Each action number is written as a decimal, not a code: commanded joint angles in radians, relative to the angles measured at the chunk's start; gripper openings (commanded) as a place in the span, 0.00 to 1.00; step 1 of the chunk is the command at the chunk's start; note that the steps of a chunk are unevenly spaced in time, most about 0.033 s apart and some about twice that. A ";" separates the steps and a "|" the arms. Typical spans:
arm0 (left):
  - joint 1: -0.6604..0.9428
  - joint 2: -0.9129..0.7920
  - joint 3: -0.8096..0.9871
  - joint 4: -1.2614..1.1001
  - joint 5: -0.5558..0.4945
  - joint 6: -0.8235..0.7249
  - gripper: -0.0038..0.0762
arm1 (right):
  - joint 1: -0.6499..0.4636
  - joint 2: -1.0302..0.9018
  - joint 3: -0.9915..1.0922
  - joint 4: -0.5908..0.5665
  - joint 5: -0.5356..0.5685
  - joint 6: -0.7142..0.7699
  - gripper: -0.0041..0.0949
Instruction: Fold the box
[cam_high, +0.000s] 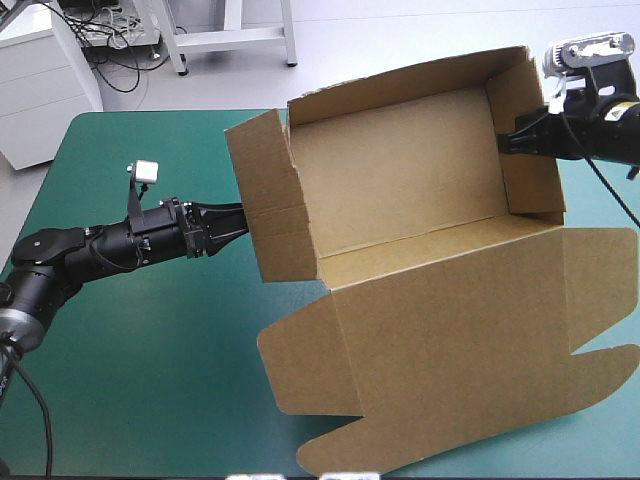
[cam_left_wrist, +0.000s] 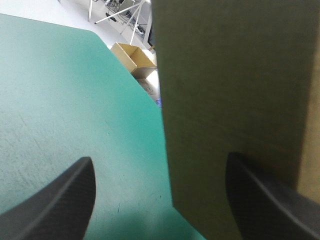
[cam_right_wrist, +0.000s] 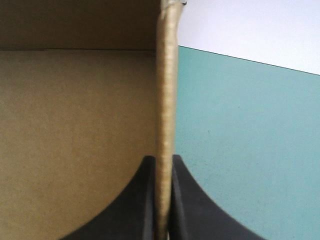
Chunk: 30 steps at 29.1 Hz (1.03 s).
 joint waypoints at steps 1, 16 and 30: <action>-0.008 -0.043 -0.032 -0.084 0.122 -0.016 0.70 | 0.043 -0.024 -0.023 -0.022 -0.106 0.049 0.02; -0.078 -0.055 -0.039 -0.204 0.122 0.099 0.74 | 0.239 -0.016 -0.023 -0.244 -0.203 0.200 0.03; -0.088 -0.055 -0.166 0.050 -0.070 -0.087 0.73 | 0.343 -0.007 -0.023 -0.340 -0.273 0.295 0.03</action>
